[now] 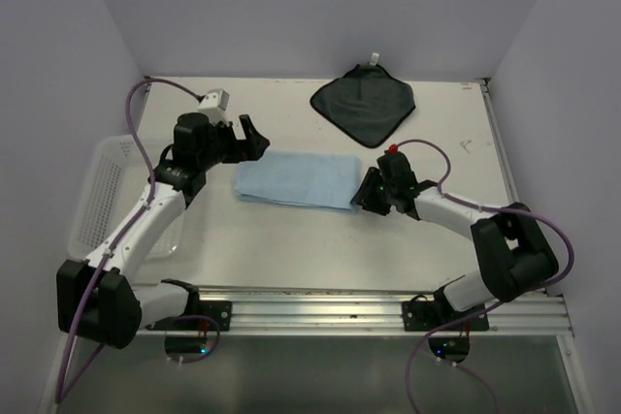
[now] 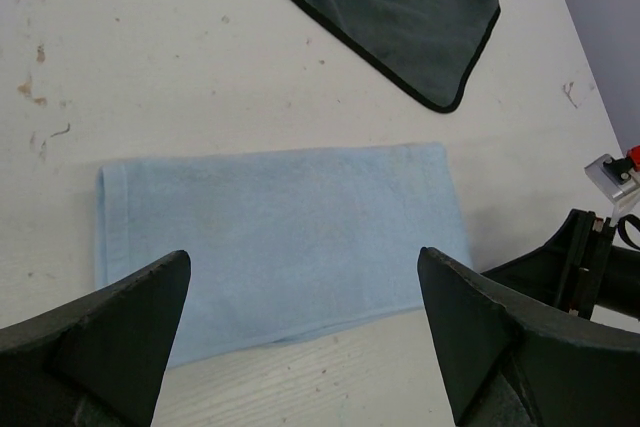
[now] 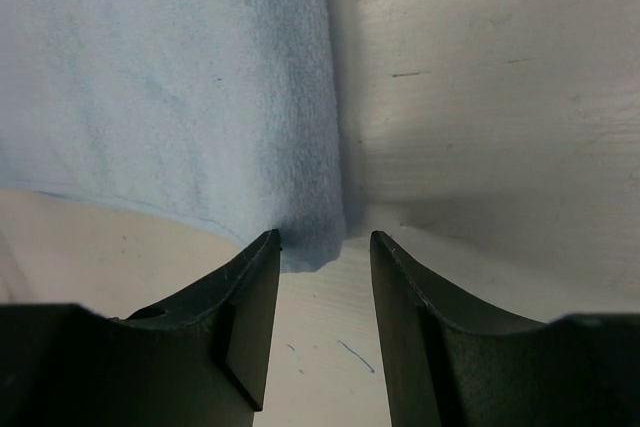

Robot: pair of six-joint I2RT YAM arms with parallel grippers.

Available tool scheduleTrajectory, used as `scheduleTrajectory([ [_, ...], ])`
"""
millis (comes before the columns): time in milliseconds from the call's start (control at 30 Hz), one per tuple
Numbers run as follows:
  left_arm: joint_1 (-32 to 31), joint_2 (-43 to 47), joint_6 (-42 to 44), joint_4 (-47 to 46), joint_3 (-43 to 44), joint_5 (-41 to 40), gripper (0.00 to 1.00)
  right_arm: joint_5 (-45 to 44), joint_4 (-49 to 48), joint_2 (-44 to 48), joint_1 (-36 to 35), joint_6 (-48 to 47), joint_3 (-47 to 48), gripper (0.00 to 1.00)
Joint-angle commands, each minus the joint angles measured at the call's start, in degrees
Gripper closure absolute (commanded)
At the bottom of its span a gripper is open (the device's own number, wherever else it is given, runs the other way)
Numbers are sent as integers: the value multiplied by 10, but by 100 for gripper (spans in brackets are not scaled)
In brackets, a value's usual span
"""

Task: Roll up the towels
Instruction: Roll the towel

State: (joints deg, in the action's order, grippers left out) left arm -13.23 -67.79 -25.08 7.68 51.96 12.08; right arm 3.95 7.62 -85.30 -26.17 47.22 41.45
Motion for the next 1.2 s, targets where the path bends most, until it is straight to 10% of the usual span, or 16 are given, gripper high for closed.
scheduleTrajectory([
  [0, -35, -35, -3, -16, 35, -27, 0, 14, -60, 28, 2, 20, -12, 55],
  [800, -205, -301, 17, 28, 300, -92, 0, 6, -74, -44, 2, -23, -24, 57],
  [1167, -246, -422, 23, 75, 406, -107, 0, 10, -136, -73, 2, -14, -64, 96],
])
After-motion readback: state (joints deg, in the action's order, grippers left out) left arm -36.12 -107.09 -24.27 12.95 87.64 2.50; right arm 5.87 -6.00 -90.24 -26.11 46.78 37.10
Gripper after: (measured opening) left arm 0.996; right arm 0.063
